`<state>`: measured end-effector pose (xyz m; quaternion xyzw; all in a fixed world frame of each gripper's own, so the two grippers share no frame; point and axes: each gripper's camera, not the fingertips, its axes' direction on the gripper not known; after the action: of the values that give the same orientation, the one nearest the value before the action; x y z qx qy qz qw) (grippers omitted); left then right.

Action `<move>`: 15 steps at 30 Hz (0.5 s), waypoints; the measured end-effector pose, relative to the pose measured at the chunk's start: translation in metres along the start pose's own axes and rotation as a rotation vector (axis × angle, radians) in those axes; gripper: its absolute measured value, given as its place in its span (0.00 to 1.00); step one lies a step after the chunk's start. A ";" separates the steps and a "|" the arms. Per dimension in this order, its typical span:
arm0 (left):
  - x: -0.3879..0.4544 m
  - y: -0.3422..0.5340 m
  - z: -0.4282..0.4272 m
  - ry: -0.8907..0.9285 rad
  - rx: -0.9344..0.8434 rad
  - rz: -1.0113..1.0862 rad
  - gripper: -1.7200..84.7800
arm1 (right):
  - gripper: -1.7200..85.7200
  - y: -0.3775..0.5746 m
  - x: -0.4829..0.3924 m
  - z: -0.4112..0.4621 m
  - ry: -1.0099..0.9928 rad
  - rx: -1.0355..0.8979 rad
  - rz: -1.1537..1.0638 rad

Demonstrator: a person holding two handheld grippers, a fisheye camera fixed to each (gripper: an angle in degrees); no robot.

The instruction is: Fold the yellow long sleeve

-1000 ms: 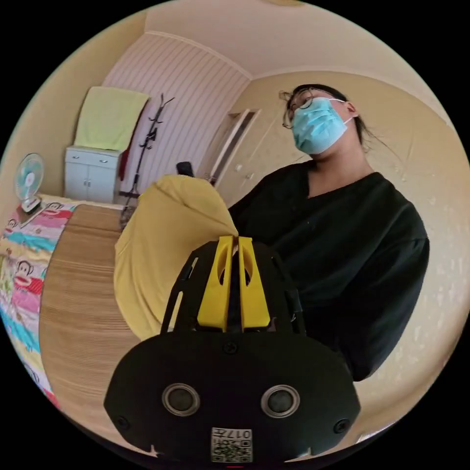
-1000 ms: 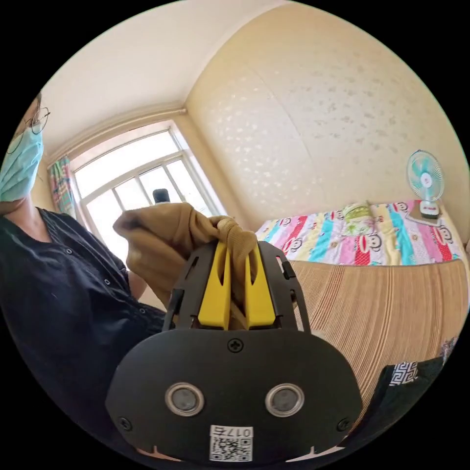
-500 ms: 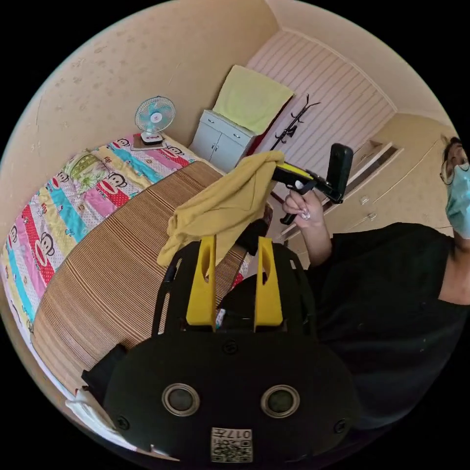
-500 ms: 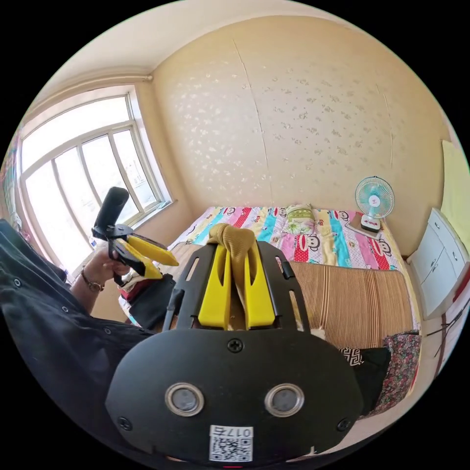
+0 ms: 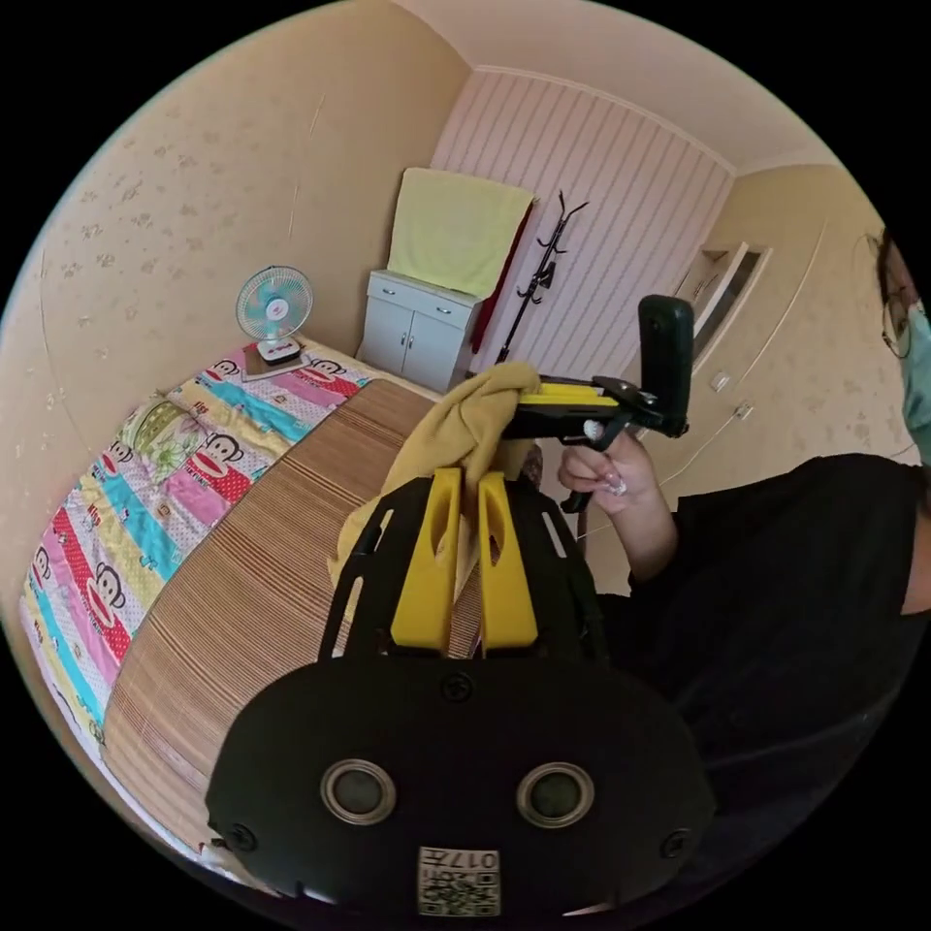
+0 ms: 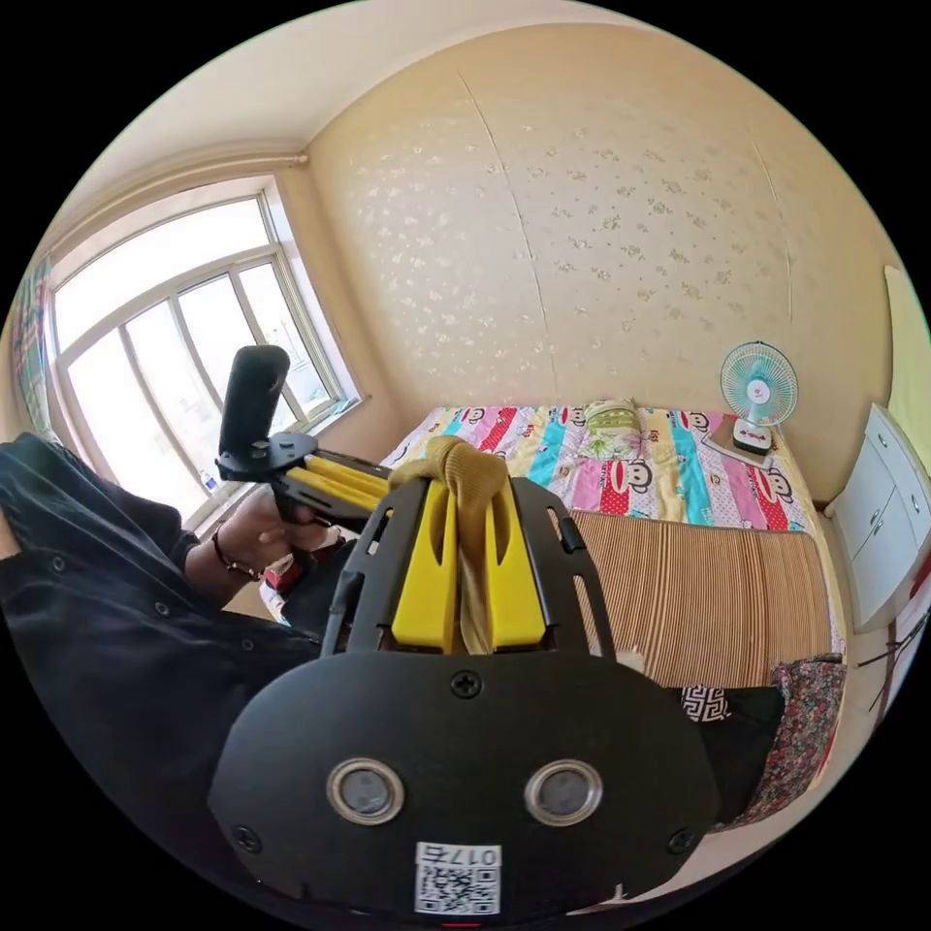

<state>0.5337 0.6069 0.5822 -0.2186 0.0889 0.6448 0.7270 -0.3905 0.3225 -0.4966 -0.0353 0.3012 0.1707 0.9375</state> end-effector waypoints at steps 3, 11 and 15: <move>-0.015 -0.010 -0.025 0.135 0.075 0.051 0.03 | 0.09 0.022 0.019 -0.014 -0.060 0.013 -0.067; -0.006 -0.019 -0.062 0.263 0.210 0.292 0.03 | 0.09 0.105 0.104 -0.023 -0.483 0.096 -0.015; -0.005 -0.023 -0.069 0.286 0.240 0.304 0.03 | 0.11 0.163 0.153 -0.010 -0.600 0.153 0.085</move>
<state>0.5662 0.5708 0.5277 -0.2039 0.2989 0.6941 0.6224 -0.3349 0.5194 -0.5870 0.1001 0.0240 0.1894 0.9765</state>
